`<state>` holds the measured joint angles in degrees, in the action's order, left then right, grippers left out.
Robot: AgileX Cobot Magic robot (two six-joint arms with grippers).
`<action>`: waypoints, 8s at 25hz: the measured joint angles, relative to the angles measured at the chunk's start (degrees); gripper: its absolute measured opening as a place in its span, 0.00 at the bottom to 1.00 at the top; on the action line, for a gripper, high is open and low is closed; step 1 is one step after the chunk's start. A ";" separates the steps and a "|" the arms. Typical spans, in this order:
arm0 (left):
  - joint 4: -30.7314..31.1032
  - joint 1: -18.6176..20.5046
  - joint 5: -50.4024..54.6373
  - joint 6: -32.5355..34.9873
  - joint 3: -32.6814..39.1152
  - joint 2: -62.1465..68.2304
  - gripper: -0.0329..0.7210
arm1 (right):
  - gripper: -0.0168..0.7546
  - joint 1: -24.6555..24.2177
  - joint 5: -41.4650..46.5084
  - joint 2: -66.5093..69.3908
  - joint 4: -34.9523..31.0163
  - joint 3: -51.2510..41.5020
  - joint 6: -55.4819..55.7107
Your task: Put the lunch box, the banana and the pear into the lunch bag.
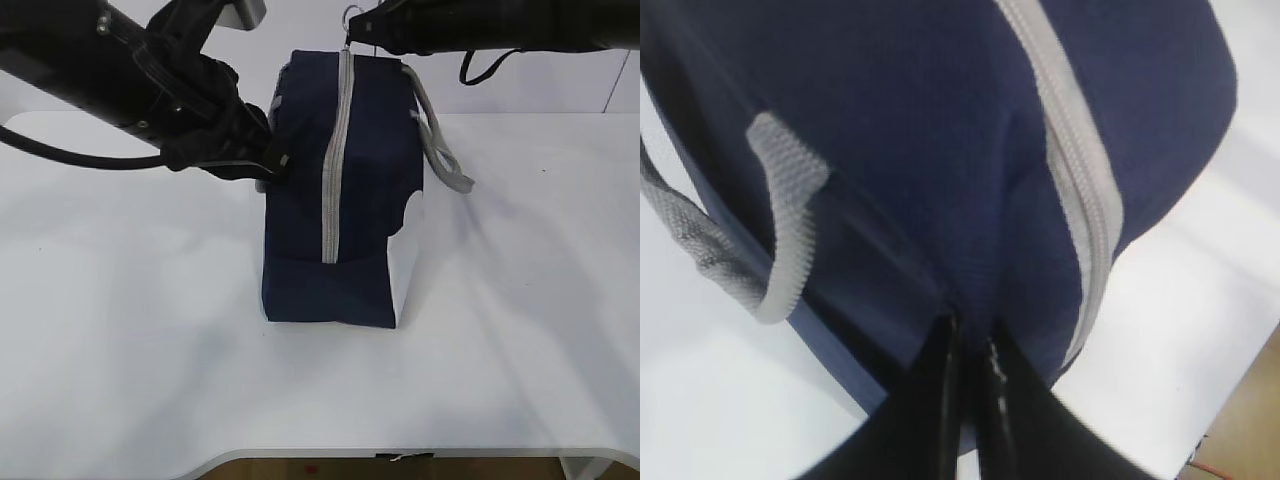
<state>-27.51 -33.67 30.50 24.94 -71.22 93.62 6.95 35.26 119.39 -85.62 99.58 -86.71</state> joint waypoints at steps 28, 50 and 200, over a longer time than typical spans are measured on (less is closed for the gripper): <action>0.73 0.00 1.58 2.35 0.00 -0.82 0.05 | 0.03 -8.35 15.26 12.00 -6.87 7.32 16.39; -1.67 1.72 -13.92 1.02 -11.00 2.25 0.62 | 0.03 -8.53 21.83 12.18 -2.21 11.06 17.99; -25.62 4.56 -5.11 11.54 -22.70 13.63 0.06 | 0.67 -10.34 35.42 -4.46 43.09 20.52 47.79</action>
<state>-53.13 -29.11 25.40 36.48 -93.92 107.25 -3.39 70.69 114.93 -42.52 120.10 -38.92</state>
